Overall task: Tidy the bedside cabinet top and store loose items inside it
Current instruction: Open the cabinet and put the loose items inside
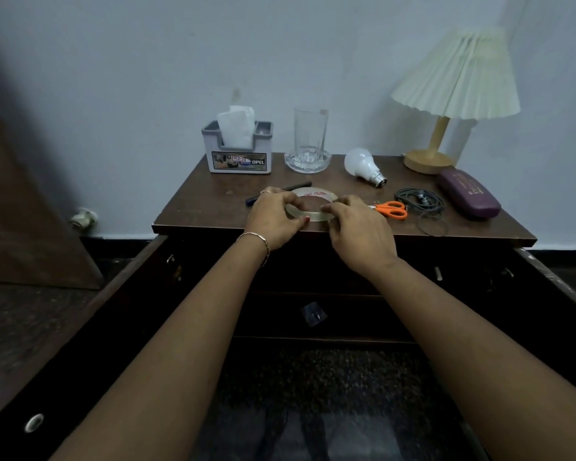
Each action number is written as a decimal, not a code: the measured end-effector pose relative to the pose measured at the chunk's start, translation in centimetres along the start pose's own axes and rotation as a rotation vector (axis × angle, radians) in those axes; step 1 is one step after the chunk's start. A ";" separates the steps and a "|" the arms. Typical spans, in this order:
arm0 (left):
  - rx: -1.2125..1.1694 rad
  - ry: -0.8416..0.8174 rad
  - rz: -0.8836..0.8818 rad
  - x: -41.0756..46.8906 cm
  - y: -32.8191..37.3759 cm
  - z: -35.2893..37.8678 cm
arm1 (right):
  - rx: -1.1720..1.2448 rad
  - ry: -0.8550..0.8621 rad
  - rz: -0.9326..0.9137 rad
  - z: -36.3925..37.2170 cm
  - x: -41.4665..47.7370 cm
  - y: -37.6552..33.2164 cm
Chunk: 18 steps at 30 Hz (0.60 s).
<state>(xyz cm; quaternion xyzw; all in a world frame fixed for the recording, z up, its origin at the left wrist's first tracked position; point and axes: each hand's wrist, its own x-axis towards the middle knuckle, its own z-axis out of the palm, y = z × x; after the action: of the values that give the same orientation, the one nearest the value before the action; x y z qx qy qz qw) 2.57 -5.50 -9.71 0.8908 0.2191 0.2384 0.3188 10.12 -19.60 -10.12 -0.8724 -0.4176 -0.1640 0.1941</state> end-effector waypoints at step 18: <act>-0.048 0.160 0.227 -9.6 0.8 0.6 | 0.107 0.241 -0.155 -0.6 -8.1 0.8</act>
<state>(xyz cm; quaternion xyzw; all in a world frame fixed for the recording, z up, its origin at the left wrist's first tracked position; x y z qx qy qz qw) -4.49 -11.59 -12.31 0.8802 0.1359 0.3483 0.2923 5.84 -25.74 -13.41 -0.7999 -0.4655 -0.2598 0.2757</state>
